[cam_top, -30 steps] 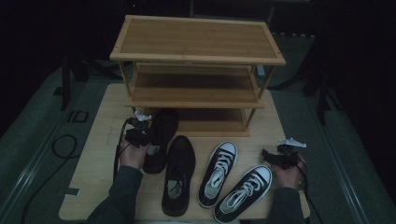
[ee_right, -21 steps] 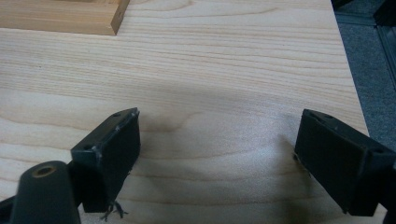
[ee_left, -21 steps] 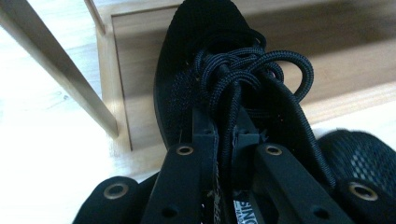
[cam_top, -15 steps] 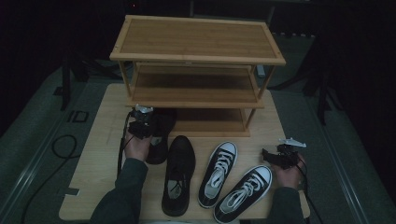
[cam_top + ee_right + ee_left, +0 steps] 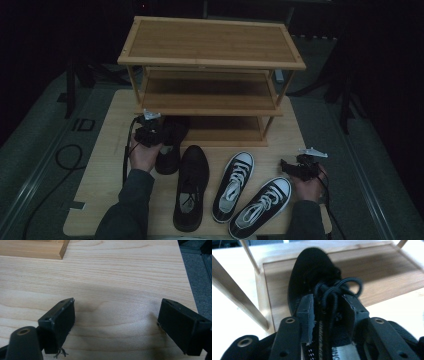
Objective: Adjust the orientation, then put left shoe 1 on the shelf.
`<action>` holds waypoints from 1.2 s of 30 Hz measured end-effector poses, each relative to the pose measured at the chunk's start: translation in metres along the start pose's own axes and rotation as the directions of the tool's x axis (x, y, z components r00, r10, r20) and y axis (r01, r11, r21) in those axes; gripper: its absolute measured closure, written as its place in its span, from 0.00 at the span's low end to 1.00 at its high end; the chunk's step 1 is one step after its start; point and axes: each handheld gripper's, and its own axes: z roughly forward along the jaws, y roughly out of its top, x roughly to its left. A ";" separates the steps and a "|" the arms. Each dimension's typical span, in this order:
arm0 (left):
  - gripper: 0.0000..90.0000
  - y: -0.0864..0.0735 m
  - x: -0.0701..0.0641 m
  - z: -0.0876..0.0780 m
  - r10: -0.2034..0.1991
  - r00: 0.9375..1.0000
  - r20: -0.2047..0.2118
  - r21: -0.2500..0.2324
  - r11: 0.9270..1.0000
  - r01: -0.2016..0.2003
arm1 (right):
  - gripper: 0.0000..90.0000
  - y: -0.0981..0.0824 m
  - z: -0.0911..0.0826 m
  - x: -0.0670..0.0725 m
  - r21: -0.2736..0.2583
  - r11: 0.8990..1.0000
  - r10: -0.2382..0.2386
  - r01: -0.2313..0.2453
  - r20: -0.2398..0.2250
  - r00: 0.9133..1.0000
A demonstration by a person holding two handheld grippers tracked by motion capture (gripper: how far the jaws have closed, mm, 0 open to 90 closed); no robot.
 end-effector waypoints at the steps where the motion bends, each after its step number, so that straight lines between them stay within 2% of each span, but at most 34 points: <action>1: 0.67 0.000 0.000 -0.004 0.005 1.000 0.004 -0.006 1.000 -0.005 | 0.16 0.000 0.000 0.000 0.000 1.000 0.001 -0.001 0.000 1.000; 4: 0.65 -0.002 -0.002 -0.015 0.030 0.999 0.020 -0.033 0.999 -0.029 | 0.16 0.000 0.000 0.000 0.000 1.000 0.000 0.000 0.000 1.000; 9: 0.63 -0.009 -0.003 -0.034 0.049 0.998 0.050 -0.078 0.996 -0.045 | 0.16 0.000 0.000 0.000 0.000 1.000 0.000 0.000 0.000 1.000; 15: 0.62 -0.026 -0.003 -0.061 0.051 0.996 0.072 -0.132 0.990 -0.041 | 0.16 0.000 0.000 0.000 0.000 1.000 0.002 -0.002 0.000 1.000; 19: 0.62 -0.039 -0.003 -0.075 0.071 0.994 0.080 -0.141 0.988 -0.059 | 0.16 0.000 0.000 0.000 0.000 1.000 0.001 -0.001 0.000 1.000; 21: 0.65 -0.045 -0.003 -0.081 0.073 0.993 0.092 -0.141 0.988 -0.060 | 0.16 0.000 0.000 0.000 0.000 1.000 0.001 -0.001 0.000 1.000; 24: 0.73 -0.053 -0.004 -0.086 0.102 0.992 0.080 -0.130 0.987 -0.091 | 0.16 0.000 0.000 0.000 0.000 1.000 0.001 -0.001 0.000 1.000; 27: 0.89 -0.063 -0.005 -0.091 0.110 0.991 0.080 -0.146 0.984 -0.098 | 0.16 0.000 0.000 0.000 0.000 1.000 0.001 -0.001 0.000 1.000; 30: 0.99 -0.070 -0.007 -0.091 0.112 0.991 0.076 -0.130 0.986 -0.101 | 0.16 0.000 0.000 0.000 0.001 1.000 0.001 -0.001 0.000 1.000; 36: 1.00 -0.085 -0.013 -0.080 0.111 0.991 0.080 -0.075 0.992 -0.105 | 0.16 0.000 0.000 0.000 0.001 1.000 0.001 -0.001 0.000 1.000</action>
